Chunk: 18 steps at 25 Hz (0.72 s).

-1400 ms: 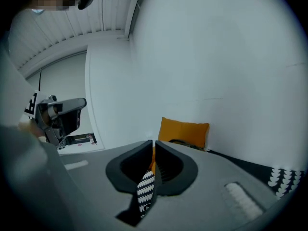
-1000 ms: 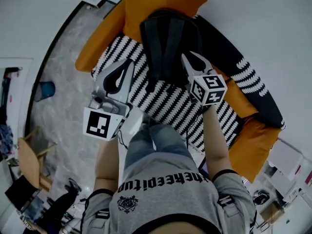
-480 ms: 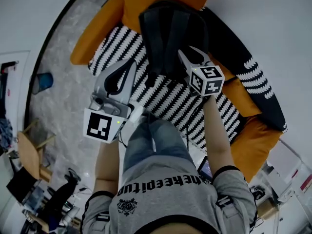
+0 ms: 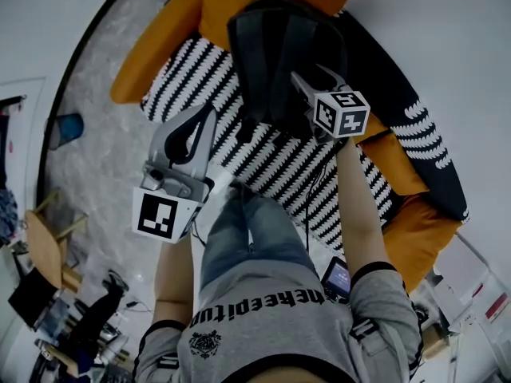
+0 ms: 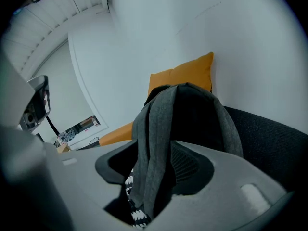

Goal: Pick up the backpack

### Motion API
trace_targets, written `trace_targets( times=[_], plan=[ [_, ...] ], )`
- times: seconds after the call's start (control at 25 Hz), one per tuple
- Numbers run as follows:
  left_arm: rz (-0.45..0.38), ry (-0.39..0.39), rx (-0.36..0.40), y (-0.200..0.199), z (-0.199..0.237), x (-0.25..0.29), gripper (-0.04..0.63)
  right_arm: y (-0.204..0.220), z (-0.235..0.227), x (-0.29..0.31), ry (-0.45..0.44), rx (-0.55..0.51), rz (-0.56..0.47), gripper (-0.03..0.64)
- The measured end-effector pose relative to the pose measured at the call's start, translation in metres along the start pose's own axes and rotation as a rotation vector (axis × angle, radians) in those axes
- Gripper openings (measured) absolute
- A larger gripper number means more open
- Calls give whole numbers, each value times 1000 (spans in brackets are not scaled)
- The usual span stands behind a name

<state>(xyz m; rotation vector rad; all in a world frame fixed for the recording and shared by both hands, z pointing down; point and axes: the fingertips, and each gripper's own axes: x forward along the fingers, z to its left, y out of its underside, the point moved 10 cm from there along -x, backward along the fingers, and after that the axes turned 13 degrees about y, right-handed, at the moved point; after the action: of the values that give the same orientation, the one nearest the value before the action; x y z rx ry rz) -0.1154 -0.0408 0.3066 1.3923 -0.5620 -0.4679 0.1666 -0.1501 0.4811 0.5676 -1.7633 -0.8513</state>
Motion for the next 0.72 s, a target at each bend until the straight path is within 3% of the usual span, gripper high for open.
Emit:
trace_targets(
  times=[0.28,0.72],
  plan=[
    [15,-40,-11,8,6,-6,17,-6,-4,33,-11,-71,27,253],
    [43,-87,-25,16,18,-10,17,-13,9,70,-93,-122,48,256]
  ],
)
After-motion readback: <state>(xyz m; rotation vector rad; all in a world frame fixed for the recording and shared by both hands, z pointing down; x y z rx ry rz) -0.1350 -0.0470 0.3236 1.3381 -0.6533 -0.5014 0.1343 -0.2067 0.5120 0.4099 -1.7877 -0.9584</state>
